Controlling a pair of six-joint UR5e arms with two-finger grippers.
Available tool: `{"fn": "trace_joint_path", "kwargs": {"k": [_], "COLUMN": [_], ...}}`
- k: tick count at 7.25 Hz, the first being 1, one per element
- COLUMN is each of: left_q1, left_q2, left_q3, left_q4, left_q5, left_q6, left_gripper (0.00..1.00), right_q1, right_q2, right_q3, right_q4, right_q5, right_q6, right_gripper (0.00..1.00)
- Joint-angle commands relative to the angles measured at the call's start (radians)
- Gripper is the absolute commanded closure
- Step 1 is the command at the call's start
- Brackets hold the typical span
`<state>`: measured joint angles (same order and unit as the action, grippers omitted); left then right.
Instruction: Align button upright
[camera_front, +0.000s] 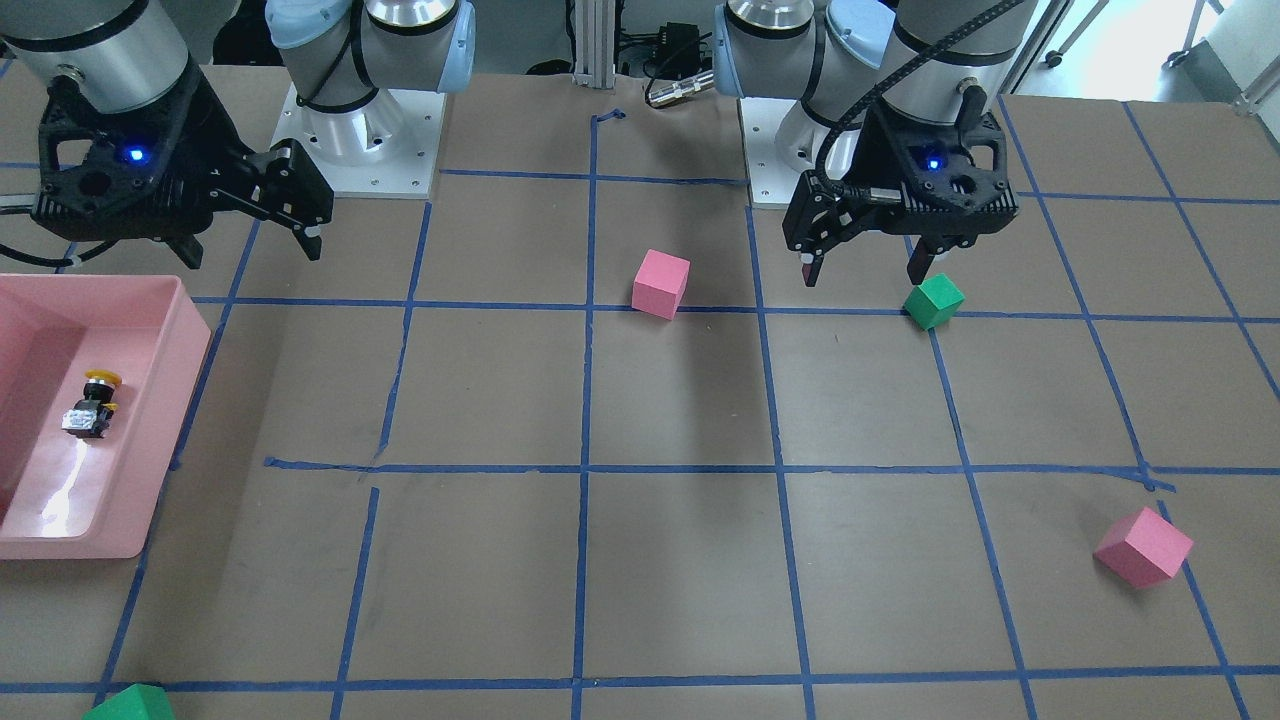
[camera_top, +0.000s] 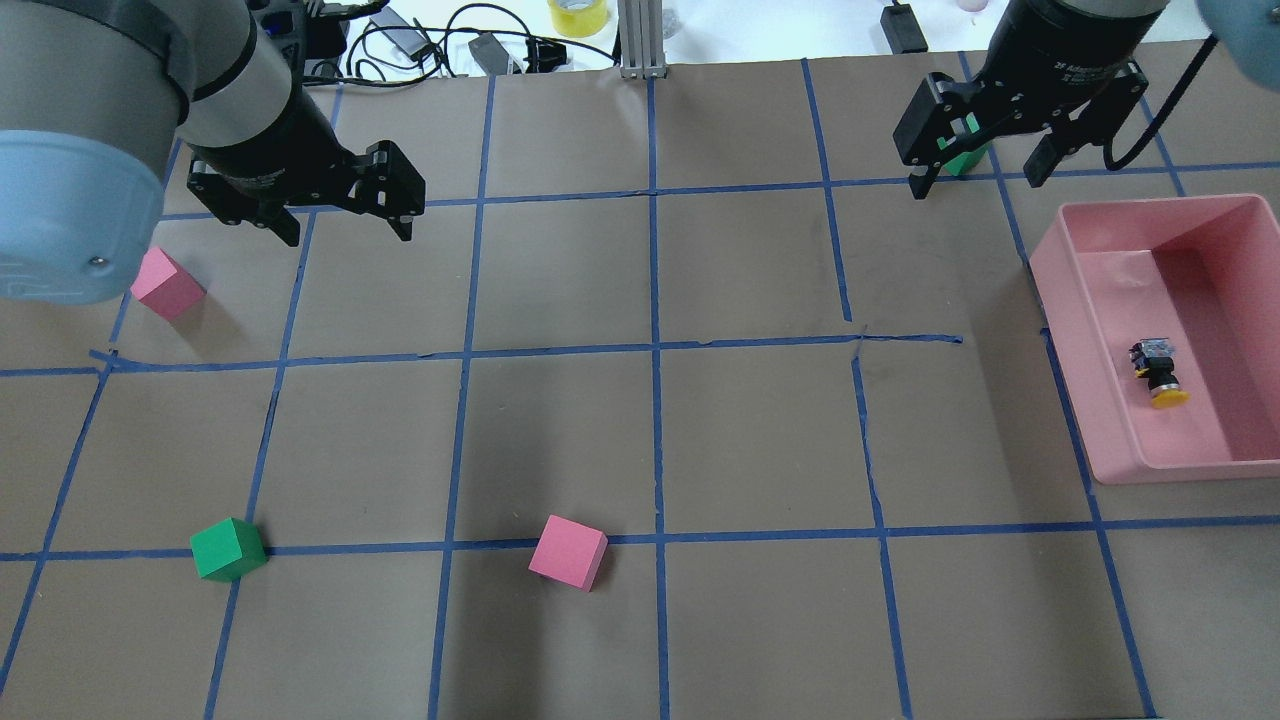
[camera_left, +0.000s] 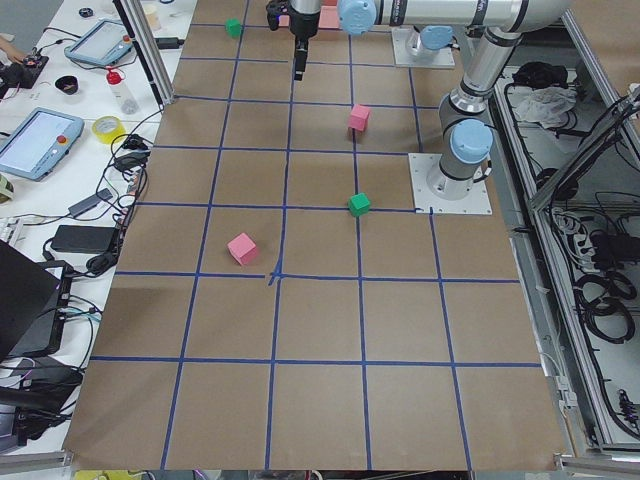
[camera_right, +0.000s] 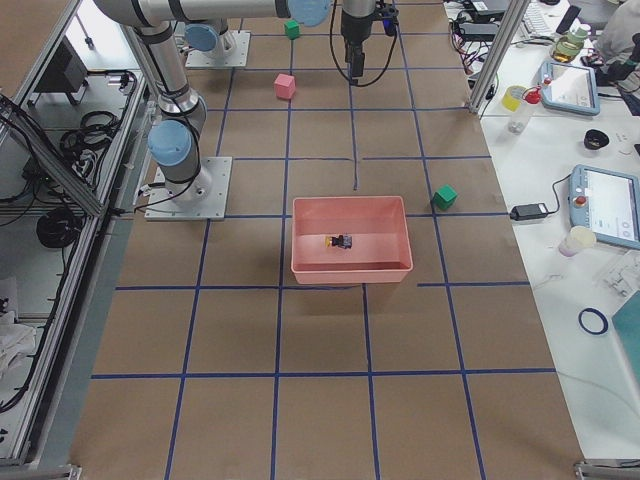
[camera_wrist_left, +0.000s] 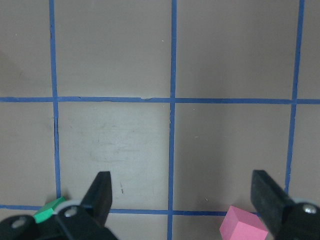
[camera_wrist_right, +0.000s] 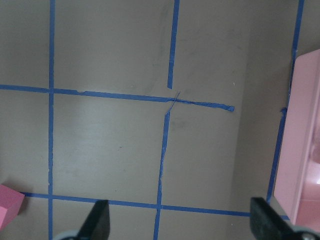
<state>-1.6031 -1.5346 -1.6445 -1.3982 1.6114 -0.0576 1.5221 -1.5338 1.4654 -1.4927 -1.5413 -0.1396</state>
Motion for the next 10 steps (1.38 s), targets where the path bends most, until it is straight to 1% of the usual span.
{"fn": "trace_joint_path", "kwargs": {"k": [1, 5, 6, 7, 10], "left_q1": [0.0, -0.001, 0.0, 0.002, 0.0], "left_q2": [-0.001, 0.005, 0.002, 0.004, 0.007], "left_q3": [0.0, 0.0, 0.0, 0.002, 0.0], "left_q4": [0.001, -0.001, 0.001, 0.001, -0.001], "left_q5": [0.001, 0.001, 0.001, 0.002, 0.001], "left_q6": [0.001, 0.002, 0.001, 0.001, 0.002], "left_gripper": [0.0, 0.0, 0.0, 0.0, 0.0], "right_q1": [0.001, 0.0, 0.0, 0.0, 0.0], "right_q2": [0.0, 0.0, 0.001, 0.001, 0.006], "right_q3": [0.004, 0.004, 0.006, 0.006, 0.006], "right_q4": [0.0, 0.019, 0.019, 0.025, 0.023], "right_q5": [-0.002, 0.0, -0.003, -0.025, -0.022], "right_q6": [0.002, 0.0, -0.003, -0.014, 0.0], "right_gripper": [0.0, 0.0, 0.0, 0.0, 0.0]}}
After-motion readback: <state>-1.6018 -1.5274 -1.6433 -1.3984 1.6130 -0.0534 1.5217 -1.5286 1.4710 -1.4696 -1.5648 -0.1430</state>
